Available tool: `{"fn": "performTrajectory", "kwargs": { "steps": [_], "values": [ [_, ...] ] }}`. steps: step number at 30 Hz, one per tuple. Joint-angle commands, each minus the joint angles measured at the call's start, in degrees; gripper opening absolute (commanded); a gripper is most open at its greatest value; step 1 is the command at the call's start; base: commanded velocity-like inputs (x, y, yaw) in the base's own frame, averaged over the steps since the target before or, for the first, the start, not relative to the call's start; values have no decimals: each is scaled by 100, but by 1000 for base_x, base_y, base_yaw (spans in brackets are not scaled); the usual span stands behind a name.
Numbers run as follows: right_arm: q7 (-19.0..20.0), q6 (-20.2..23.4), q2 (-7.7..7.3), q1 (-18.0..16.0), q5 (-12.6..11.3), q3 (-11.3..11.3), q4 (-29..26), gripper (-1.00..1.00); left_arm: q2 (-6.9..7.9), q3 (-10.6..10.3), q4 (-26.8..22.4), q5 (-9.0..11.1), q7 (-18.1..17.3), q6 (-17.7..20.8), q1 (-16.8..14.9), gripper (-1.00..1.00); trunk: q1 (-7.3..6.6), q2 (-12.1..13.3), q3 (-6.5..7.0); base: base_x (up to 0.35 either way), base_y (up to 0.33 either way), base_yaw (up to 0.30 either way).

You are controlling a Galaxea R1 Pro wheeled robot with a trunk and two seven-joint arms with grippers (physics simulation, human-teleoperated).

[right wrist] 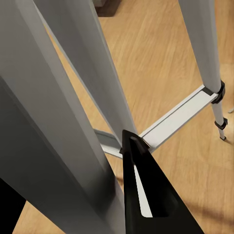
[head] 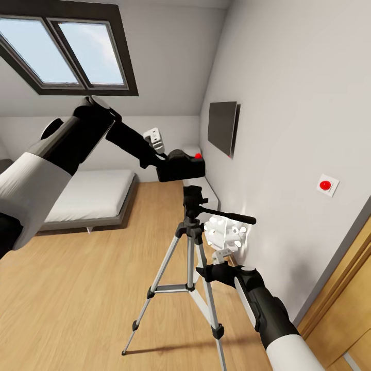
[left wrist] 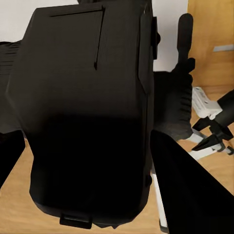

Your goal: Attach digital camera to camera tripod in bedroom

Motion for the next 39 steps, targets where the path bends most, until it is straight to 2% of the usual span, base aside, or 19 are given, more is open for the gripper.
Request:
{"fn": "performTrajectory", "kwargs": {
  "steps": [1, 6, 11, 19, 23, 27, 39],
  "values": [
    [37, 22, 3, -6, 44, -7, -7, -100, 1, -2, -8, -32, -38, 24, -8, -100, 3, -11, -12, 0, 0, 0],
    [36, 23, 3, -6, 44, -7, -7, -100, -61, 43, 6, 8, -39, -501, -8, -100, 3, -11, -12, 0, 0, 0],
    [35, 23, 3, -6, 37, -7, -7, -100, -127, 58, 45, 33, -39, -660, -9, -100, 3, -11, -12, 0, 0, 0],
    [35, 27, 3, -6, 35, -7, -7, -100, -288, 53, 217, 112, -37, -699, -8, -100, 3, -11, -12, 0, 0, 0],
    [35, 29, 3, -6, 35, -7, -7, -100, -442, 51, 316, 116, -21, -702, -8, -100, 3, -11, -12, 0, 0, 0],
    [39, 29, 3, -6, 35, -7, -7, -100, -511, 45, 374, 115, -17, -695, -8, -100, 3, -11, -12, 0, 0, 0],
    [38, 29, 3, -6, 35, -7, -7, -100, -547, 46, 429, 108, 8, -655, -8, -100, 3, -11, -12, 0, 0, 0]
  ]
}}
